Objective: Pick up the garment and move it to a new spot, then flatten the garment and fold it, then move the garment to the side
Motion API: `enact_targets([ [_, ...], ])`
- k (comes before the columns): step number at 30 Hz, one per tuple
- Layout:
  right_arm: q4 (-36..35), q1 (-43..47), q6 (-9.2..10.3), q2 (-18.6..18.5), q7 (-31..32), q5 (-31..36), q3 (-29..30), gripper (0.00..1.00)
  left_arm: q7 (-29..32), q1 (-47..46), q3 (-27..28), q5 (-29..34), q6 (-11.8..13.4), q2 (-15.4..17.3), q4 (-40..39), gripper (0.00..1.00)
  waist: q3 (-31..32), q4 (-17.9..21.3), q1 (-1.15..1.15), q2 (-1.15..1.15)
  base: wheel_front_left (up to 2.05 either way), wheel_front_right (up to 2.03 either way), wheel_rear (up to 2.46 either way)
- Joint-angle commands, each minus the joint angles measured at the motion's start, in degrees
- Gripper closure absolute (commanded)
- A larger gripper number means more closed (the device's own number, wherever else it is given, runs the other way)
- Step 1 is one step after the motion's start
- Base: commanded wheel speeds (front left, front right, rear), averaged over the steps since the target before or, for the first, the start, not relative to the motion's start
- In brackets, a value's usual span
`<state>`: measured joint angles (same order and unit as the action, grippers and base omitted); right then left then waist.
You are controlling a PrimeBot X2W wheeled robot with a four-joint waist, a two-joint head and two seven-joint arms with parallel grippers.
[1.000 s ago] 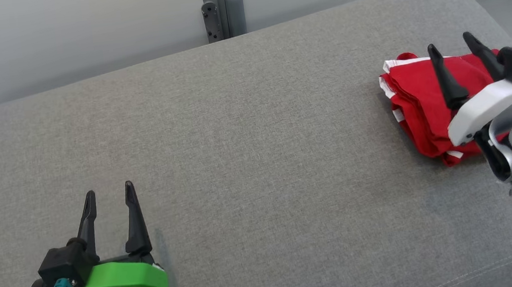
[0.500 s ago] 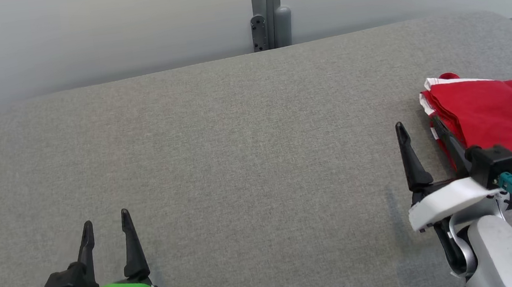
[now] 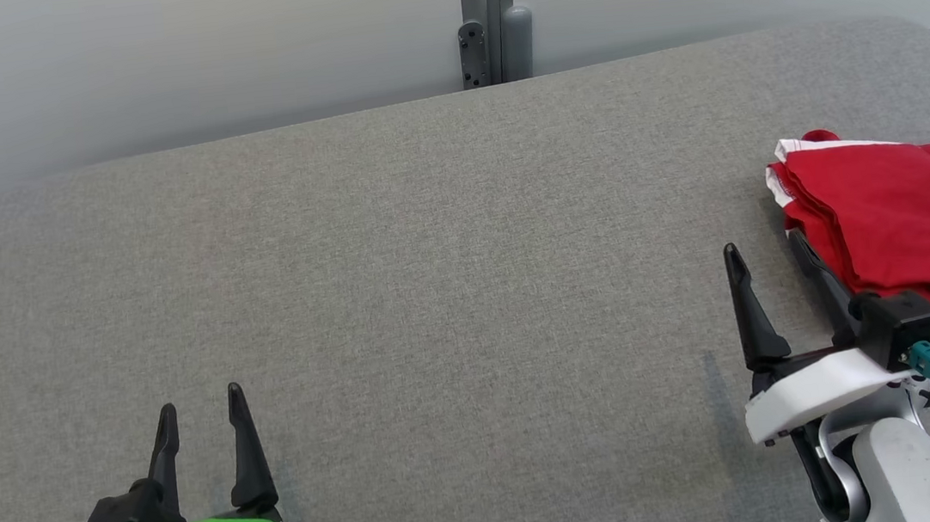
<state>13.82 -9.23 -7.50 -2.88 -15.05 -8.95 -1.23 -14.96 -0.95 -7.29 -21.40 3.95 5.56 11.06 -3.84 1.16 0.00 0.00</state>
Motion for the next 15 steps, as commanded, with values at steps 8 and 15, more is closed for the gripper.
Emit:
enact_targets([
  [8, 0.5, 0.69, 0.02, -0.06, -0.15, -0.48, -0.14, 0.0, -0.28, -0.2, 0.51, 1.08, -0.7, -0.33, -1.09, 0.0, 0.1, -0.31, 0.0, 0.0, 0.0, 0.0, 0.0],
  [15, 2.15, 1.03, 0.0, 0.33, 0.79, -2.95, 0.2, 1.0, 0.9, 0.2, 0.41, -1.45, -1.0, -0.73, 0.54, 1.0, 0.19, -0.36, 0.0, 0.0, 0.0, 0.0, 0.0],
])
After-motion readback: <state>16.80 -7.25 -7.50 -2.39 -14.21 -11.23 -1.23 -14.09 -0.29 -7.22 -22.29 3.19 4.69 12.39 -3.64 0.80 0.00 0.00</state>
